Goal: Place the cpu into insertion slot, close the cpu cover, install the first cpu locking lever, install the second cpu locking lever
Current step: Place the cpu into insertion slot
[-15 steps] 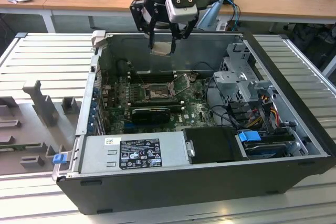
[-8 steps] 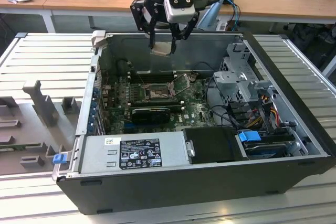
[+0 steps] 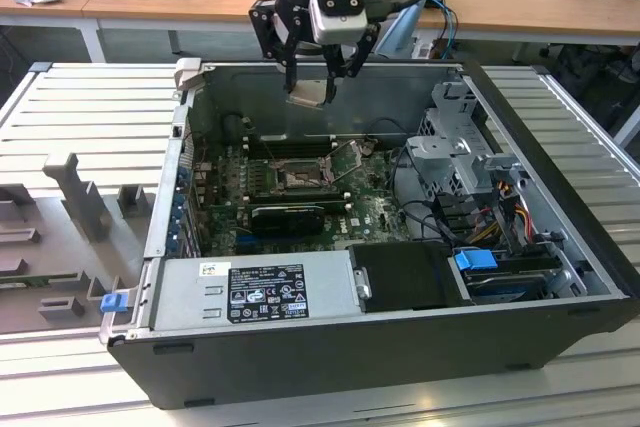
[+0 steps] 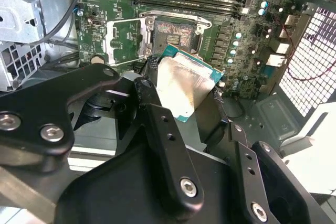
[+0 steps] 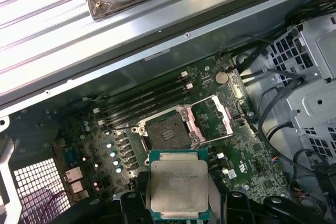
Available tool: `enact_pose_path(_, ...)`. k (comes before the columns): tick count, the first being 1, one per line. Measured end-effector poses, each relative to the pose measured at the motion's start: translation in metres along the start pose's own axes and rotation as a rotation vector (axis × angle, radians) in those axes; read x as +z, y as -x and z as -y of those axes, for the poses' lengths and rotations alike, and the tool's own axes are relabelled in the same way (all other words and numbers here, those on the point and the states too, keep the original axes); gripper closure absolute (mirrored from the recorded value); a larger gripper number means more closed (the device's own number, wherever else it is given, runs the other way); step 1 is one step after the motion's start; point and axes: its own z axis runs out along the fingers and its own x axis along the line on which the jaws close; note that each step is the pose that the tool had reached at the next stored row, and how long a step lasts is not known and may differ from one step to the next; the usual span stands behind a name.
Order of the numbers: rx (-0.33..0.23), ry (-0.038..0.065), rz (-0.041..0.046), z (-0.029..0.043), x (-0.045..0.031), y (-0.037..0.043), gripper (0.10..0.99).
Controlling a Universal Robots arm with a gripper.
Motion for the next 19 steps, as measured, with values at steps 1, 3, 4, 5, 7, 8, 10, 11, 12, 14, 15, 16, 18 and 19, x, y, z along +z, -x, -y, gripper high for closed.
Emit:
enact_pose_path(1,0.002,0.000,0.0002,0.0000,0.0001,0.0000,0.557)
enact_pose_path(3,0.008,0.000,0.0007,0.0000,0.0002,0.0000,0.557)
enact_pose_path(4,0.012,0.000,0.0011,0.0000,0.0003,0.0000,0.557)
enact_pose_path(5,0.015,0.000,0.0013,0.0000,0.0004,0.0000,0.557)
enact_pose_path(7,0.024,0.001,0.0022,0.0001,0.0005,0.0000,0.557)
enact_pose_path(8,0.033,0.001,0.0029,0.0001,0.0005,0.0000,0.557)
enact_pose_path(10,0.039,0.001,0.0034,0.0001,0.0006,0.0000,0.557)
enact_pose_path(11,0.045,0.001,0.0040,0.0001,0.0006,0.0000,0.557)
enact_pose_path(12,0.051,0.001,0.0046,0.0001,0.0006,0.0000,0.557)
enact_pose_path(14,0.064,0.001,0.0061,0.0000,0.0008,-0.0001,0.557)
enact_pose_path(15,0.075,0.000,0.0072,-0.0001,0.0007,-0.0001,0.557)
enact_pose_path(16,0.082,0.000,0.0080,-0.0001,0.0008,-0.0001,0.557)
enact_pose_path(18,0.103,0.000,0.0099,-0.0001,0.0011,-0.0001,0.557)
enact_pose_path(19,0.111,0.001,0.0105,-0.0001,0.0011,0.0000,0.557)
